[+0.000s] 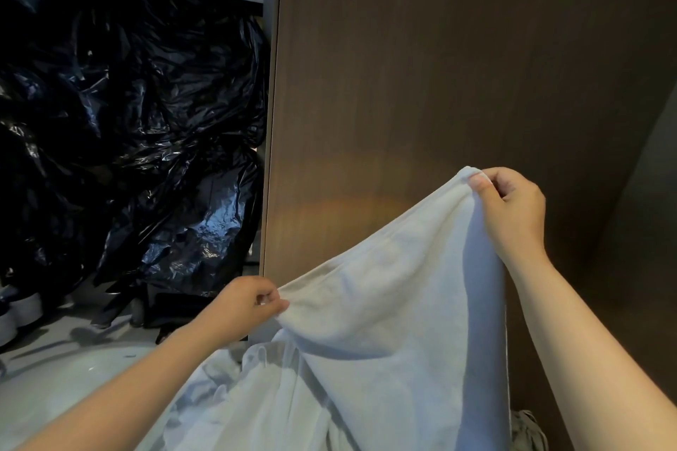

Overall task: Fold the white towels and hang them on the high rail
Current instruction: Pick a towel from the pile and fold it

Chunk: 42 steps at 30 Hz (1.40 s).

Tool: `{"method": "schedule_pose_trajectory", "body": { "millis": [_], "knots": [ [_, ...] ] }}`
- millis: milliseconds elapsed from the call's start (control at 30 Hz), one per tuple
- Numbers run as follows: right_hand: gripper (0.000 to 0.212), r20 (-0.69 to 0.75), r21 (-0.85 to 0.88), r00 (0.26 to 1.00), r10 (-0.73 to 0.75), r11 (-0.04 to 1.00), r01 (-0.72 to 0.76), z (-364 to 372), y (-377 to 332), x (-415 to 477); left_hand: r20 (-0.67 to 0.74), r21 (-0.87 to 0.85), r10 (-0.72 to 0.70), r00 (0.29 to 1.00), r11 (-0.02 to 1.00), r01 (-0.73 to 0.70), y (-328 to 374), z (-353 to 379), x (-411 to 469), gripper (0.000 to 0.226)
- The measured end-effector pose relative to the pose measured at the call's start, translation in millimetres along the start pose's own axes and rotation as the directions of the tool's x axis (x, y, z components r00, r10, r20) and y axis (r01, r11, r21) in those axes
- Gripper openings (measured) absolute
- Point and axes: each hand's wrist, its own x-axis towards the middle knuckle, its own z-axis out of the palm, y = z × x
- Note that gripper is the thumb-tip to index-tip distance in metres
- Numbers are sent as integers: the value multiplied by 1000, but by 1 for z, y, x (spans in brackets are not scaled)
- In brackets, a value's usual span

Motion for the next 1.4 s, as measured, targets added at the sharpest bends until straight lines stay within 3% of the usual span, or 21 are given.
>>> {"method": "schedule_pose_trajectory", "body": {
  "millis": [100,300,400,533,733,933,1033,1133,1300,1400],
  "knots": [
    [16,-21,-4,1000,7,1000,-7,-7,4,2,-48,-19,10,999,1000,-11,-3,-5,3,37],
    [16,-67,-62,997,42,997,-46,-25,20,8,66,216,137,988,965,-149,-1,-28,11,31],
    [20,-138,-93,990,39,994,-52,-35,25,13,-160,36,178,971,984,-174,8,-46,23,32],
    [27,-225,-99,973,44,993,-68,-42,22,24,-443,-166,135,886,959,-229,37,-73,56,26],
    [27,-292,-129,952,91,983,-133,-50,14,42,-576,-401,30,817,861,-314,73,-100,93,11],
    [27,-298,-190,954,10,979,-70,-51,10,49,-673,-525,-133,728,779,-342,85,-111,105,13],
    [23,-317,-166,947,-46,986,-8,-49,9,47,-731,-465,-147,666,822,-329,89,-108,104,7],
    [19,-342,-151,935,-90,988,40,-47,12,47,-818,-305,-49,573,881,-362,92,-105,103,9],
    [20,-308,-146,949,-61,989,16,-40,18,50,-821,-278,-18,570,886,-372,93,-105,108,14],
    [24,-275,-38,961,-17,999,6,-35,18,50,-829,-296,-41,558,879,-374,85,-105,107,13]
  ]
}}
